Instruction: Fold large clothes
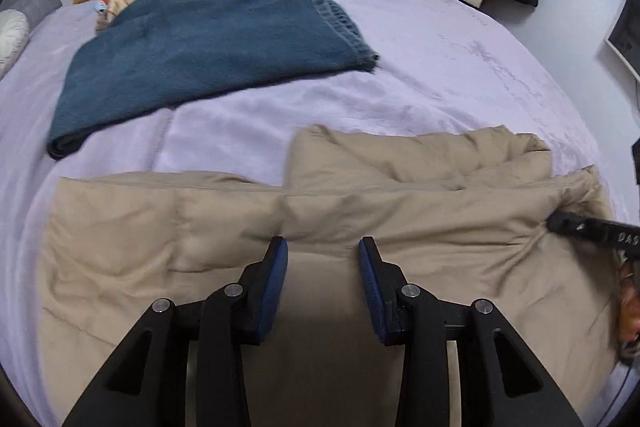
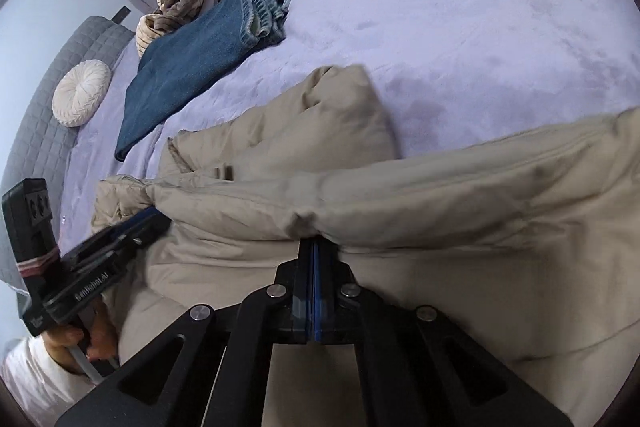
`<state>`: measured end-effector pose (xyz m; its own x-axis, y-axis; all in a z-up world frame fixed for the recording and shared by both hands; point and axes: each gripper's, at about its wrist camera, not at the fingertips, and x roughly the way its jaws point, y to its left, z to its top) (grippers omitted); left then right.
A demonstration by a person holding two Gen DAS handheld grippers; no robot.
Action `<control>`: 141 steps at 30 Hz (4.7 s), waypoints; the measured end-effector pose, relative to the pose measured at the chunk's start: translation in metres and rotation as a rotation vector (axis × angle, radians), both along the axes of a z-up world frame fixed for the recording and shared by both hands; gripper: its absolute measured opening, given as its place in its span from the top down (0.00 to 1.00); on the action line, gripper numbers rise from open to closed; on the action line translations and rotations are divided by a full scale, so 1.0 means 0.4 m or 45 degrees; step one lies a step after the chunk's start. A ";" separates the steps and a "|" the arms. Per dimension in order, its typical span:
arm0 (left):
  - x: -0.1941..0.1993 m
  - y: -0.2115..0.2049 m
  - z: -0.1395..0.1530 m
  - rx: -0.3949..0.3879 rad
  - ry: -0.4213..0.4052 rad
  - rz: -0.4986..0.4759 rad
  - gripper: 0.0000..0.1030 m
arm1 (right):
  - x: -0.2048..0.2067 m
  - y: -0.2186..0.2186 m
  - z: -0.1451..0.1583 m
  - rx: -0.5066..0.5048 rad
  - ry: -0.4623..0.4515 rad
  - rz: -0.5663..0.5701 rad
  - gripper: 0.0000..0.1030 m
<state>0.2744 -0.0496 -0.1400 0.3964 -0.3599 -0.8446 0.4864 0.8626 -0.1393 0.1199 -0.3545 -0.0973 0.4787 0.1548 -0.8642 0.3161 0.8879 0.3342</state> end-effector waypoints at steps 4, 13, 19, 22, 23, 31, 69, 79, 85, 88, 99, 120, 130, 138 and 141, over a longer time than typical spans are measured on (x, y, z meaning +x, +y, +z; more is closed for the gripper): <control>0.084 0.153 -0.027 0.074 -0.002 0.185 0.62 | -0.076 -0.146 0.019 -0.170 0.045 -0.192 1.00; 0.156 0.189 -0.130 0.089 0.058 0.307 0.61 | -0.100 -0.307 -0.111 0.036 0.097 -0.464 1.00; 0.132 0.201 -0.081 0.110 0.070 0.360 0.59 | -0.113 -0.285 -0.060 0.028 0.105 -0.486 0.94; 0.093 0.234 -0.033 0.101 0.077 0.375 0.54 | -0.142 -0.258 -0.010 0.022 0.077 -0.477 0.71; 0.076 0.245 -0.016 0.101 0.072 0.378 0.42 | -0.158 -0.247 0.010 0.026 0.054 -0.477 0.61; -0.090 0.315 0.058 0.046 0.143 0.407 0.30 | -0.310 -0.136 0.093 0.121 -0.008 -0.483 0.52; -0.378 0.452 -0.130 -0.615 0.664 0.545 0.01 | -0.635 0.034 -0.098 0.707 -0.119 -0.770 0.00; -0.274 0.421 -0.153 -0.643 0.574 0.647 0.01 | -0.518 0.027 -0.153 0.881 -0.154 -0.752 0.00; -0.265 0.432 -0.161 -0.698 0.522 0.657 0.69 | -0.496 0.033 -0.172 0.892 -0.138 -0.779 0.01; -0.269 0.423 -0.118 -0.632 0.434 0.554 0.77 | -0.510 0.033 -0.178 0.912 -0.142 -0.810 0.40; -0.331 0.434 0.032 -0.497 0.229 0.259 0.79 | -0.573 0.089 -0.077 0.812 -0.233 -0.781 0.75; -0.845 0.682 0.005 -0.260 0.434 0.385 0.70 | -0.930 0.263 -0.046 0.811 0.052 -0.662 0.66; -0.931 0.791 0.132 -0.079 0.277 0.542 0.66 | -0.936 0.264 0.050 0.614 0.190 -0.512 0.57; -0.895 0.730 0.127 -0.042 0.263 0.465 0.66 | -1.004 0.302 0.135 0.537 0.102 -0.205 0.69; -0.869 0.696 0.041 0.073 0.336 0.451 0.66 | -1.002 0.295 0.128 0.458 0.116 -0.283 0.69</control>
<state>-0.0733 0.2290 -0.1238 0.2551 -0.1903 -0.9480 0.1135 0.9796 -0.1661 -0.2811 -0.2363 -0.0460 0.4585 0.3554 -0.8145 0.5294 0.6270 0.5716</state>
